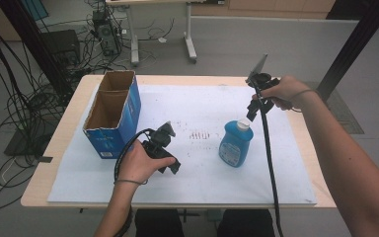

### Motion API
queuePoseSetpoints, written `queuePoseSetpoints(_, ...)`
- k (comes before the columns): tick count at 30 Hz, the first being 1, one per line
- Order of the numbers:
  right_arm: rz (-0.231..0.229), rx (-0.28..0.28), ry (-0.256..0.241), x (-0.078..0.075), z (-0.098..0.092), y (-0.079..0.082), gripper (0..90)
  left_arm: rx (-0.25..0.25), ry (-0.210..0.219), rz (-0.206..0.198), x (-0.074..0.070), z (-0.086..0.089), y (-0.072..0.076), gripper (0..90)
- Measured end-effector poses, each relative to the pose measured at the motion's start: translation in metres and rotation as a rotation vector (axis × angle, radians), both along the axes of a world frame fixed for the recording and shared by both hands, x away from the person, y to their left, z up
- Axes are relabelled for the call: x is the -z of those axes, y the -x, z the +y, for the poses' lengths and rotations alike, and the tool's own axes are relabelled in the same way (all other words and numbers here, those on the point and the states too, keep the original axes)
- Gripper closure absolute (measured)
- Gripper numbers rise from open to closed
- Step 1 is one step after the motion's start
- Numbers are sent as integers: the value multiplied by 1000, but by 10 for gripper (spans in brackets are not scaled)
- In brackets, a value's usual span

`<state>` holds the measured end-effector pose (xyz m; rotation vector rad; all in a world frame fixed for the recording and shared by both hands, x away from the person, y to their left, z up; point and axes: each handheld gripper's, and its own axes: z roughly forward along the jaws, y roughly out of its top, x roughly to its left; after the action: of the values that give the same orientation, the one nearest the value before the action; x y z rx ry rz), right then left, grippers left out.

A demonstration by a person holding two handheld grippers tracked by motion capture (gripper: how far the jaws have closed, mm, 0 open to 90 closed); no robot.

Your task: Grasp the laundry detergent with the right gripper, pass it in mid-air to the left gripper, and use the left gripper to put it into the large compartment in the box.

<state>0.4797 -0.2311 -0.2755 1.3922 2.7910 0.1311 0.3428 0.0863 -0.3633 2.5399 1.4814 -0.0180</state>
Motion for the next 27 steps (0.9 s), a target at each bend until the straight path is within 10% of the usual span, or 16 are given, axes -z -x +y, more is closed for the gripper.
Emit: queuePoseSetpoints(27, -30, 33, 1, 0, -47, 46, 66, 8, 4, -3, -1, -9, 12, 90)
